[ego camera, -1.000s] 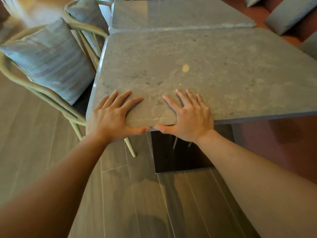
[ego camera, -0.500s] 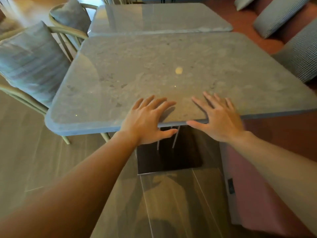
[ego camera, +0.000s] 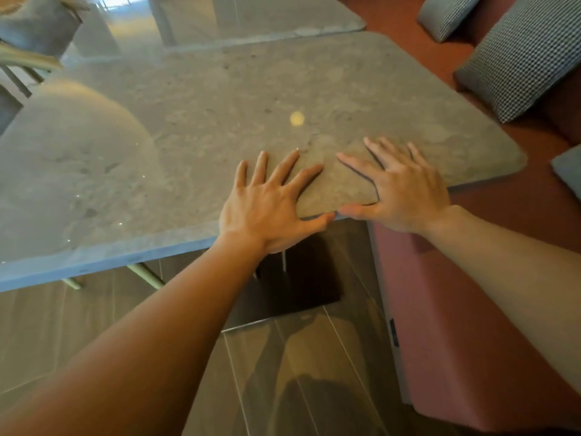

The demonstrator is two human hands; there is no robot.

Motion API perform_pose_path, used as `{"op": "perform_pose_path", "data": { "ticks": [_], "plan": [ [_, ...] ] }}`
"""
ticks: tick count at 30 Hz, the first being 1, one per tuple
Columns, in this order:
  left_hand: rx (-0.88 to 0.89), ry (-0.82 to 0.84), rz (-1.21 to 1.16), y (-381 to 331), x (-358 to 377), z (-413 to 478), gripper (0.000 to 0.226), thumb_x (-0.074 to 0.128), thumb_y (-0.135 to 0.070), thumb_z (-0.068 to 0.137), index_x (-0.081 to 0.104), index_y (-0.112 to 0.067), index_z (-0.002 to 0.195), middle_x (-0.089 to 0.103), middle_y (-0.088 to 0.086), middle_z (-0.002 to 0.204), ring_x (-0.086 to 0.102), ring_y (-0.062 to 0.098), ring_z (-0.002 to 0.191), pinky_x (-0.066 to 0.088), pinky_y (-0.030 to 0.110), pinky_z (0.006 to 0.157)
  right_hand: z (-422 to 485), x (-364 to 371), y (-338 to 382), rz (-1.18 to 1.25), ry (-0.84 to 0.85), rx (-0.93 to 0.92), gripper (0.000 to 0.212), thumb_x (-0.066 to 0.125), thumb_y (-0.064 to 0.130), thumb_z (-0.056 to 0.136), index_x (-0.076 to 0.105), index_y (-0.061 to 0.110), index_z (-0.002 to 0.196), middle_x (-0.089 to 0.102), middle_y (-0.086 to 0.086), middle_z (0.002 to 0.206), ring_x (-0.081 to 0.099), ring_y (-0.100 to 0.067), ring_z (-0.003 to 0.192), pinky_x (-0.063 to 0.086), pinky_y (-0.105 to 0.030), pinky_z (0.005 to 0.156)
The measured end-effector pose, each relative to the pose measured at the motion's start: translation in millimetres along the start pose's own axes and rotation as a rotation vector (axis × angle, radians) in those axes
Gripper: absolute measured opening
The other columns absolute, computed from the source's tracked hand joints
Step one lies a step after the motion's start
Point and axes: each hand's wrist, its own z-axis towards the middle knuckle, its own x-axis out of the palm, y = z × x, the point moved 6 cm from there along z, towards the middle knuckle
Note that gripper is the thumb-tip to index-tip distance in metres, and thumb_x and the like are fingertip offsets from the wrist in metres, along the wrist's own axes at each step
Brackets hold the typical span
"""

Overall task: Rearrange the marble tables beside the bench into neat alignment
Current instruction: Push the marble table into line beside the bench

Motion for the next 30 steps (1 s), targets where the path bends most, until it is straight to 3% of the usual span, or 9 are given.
{"op": "perform_pose_path", "data": {
  "ticks": [10,30],
  "plan": [
    [0.002,-0.049,0.018,-1,-2,1,0.094,0.01,-0.1,0.078,0.007,-0.055,0.161,0.013,-0.008,0.177,0.012,0.038,0.162,0.015,0.062,0.127,1,4,-1,-0.02,-0.165,-0.038,0.099,0.023,0.1,0.074,0.044,0.047,0.154,0.046,-0.014,0.163,0.043,-0.034,0.151,0.034,-0.061,0.12],
    [-0.053,-0.06,0.043,-16,2,29,0.096,0.007,-0.101,0.077,0.008,-0.054,0.161,0.015,-0.009,0.177,0.014,0.036,0.163,0.018,0.063,0.126,23,9,-32,-0.001,-0.19,-0.07,0.1,0.019,0.101,0.072,0.044,0.048,0.153,0.046,-0.011,0.163,0.042,-0.03,0.152,0.033,-0.06,0.122]
  ]
}}
